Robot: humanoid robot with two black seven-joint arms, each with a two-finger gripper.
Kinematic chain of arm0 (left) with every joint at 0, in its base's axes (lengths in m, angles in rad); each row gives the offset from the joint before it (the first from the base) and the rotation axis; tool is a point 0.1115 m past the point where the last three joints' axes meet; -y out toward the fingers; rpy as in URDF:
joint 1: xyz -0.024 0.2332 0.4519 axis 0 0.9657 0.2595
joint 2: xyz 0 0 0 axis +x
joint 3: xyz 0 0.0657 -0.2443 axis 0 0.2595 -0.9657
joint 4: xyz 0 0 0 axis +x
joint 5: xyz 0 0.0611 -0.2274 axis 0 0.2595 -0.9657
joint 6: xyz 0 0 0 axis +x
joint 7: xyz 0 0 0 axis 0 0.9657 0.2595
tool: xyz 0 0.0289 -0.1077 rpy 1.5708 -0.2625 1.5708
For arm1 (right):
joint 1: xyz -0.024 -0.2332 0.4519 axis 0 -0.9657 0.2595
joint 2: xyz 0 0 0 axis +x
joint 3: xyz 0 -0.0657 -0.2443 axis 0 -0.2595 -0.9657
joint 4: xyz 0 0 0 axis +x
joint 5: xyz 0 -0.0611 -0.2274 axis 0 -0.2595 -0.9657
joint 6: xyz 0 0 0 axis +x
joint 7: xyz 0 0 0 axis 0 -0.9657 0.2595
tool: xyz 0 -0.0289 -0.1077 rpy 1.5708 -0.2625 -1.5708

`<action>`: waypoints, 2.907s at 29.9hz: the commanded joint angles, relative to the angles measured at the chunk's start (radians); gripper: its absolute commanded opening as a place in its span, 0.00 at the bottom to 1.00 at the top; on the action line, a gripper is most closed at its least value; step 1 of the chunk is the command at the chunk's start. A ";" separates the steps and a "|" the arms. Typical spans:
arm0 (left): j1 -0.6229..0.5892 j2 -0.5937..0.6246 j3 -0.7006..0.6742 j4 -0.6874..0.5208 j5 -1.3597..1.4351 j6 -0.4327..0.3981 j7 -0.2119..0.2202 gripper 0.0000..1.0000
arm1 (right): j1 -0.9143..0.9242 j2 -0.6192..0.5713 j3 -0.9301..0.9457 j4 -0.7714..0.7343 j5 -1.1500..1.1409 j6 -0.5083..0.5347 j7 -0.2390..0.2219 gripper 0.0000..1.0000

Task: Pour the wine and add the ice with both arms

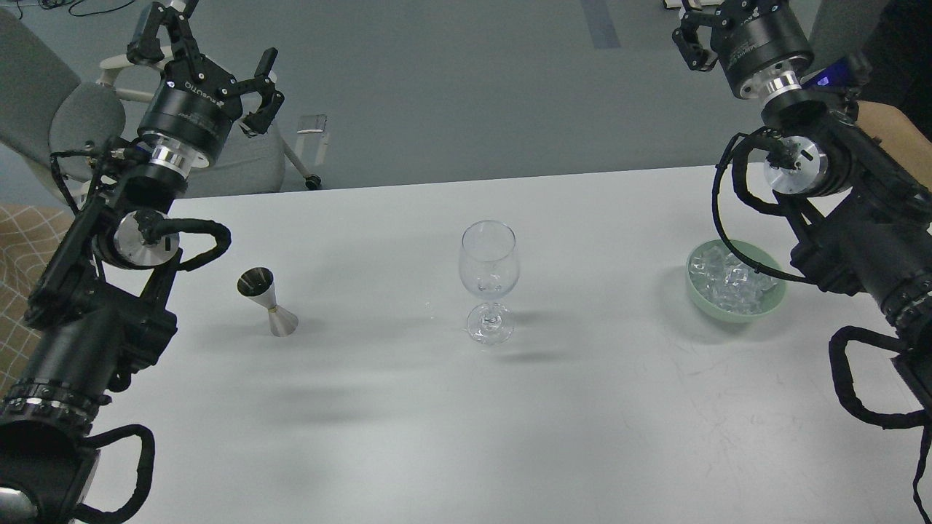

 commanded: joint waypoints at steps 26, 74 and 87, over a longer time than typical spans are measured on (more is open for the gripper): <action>0.058 0.015 0.005 -0.102 -0.005 0.002 0.004 0.99 | -0.015 0.010 -0.011 0.012 0.000 -0.002 0.009 1.00; 0.932 0.388 -0.243 -0.761 -0.571 0.145 0.215 0.97 | -0.014 0.019 -0.038 0.009 -0.002 -0.002 0.008 1.00; 1.051 0.092 -0.234 -0.780 -0.581 0.281 0.359 0.98 | -0.014 0.016 -0.049 0.006 -0.003 -0.002 0.006 1.00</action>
